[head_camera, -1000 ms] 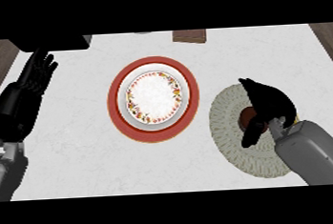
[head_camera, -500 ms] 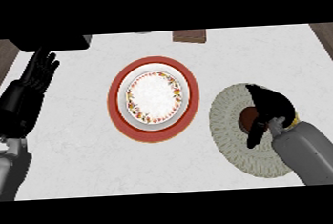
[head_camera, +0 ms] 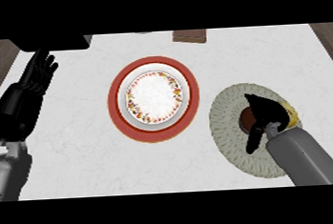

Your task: Pick the cupcake from the placemat and place it in the plate

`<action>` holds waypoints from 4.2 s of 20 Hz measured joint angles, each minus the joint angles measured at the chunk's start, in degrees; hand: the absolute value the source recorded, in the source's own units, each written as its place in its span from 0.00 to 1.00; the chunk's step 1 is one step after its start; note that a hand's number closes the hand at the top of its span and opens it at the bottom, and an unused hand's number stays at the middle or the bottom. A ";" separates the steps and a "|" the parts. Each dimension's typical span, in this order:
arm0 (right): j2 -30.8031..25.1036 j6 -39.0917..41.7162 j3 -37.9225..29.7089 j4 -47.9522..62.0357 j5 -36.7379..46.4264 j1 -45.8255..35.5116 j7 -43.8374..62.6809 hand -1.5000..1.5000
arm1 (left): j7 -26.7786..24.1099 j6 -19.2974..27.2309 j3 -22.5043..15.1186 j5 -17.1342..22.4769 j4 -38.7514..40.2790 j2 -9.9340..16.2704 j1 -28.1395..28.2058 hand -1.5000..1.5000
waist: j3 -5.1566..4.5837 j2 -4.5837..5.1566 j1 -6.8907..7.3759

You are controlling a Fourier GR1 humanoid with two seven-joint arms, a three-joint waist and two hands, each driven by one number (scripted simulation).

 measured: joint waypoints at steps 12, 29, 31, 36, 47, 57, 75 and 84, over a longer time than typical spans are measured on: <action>1.01 -11.56 -1.21 5.46 10.69 -0.11 -9.59 1.00 | 0.34 -2.67 2.26 -1.13 0.21 -1.39 0.09 0.50 | -0.16 -0.16 0.03; -9.57 -25.90 -5.18 -33.27 17.15 31.47 -4.70 1.00 | 2.21 -2.53 3.15 -2.39 -2.02 -2.41 0.93 0.50 | -0.07 -0.30 -1.19; -9.41 -25.89 -4.75 -37.93 17.10 31.23 -5.15 1.00 | 2.26 -2.75 3.51 -2.39 -1.57 -2.20 0.40 0.50 | -0.06 -0.27 -1.07; -5.63 -26.44 -0.51 -48.53 16.97 28.97 -5.56 1.00 | 1.31 -2.83 3.26 -3.30 0.09 -2.57 -0.49 0.50 | -0.07 -0.21 -0.80; 9.98 -19.07 8.21 -48.36 20.57 10.75 1.70 1.00 | 1.01 -4.10 3.16 -3.85 -0.71 -3.83 0.26 0.50 | -0.05 -0.05 0.24; 19.07 -25.61 5.19 -23.59 14.46 -10.03 2.19 1.00 | 0.66 -4.41 3.36 -4.90 -0.38 -5.13 -0.27 0.50 | -0.03 0.16 0.80; 20.05 -49.38 11.01 26.66 -6.92 -34.55 -4.14 0.00 | 0.13 -5.93 2.82 -5.66 2.17 -6.39 -4.27 0.50 | -0.01 1.05 4.06; 20.07 -57.30 11.32 31.77 -21.40 -35.75 -15.26 0.00 | 1.26 -6.39 2.21 -5.54 2.39 -7.02 -6.62 0.50 | 0.05 1.59 5.84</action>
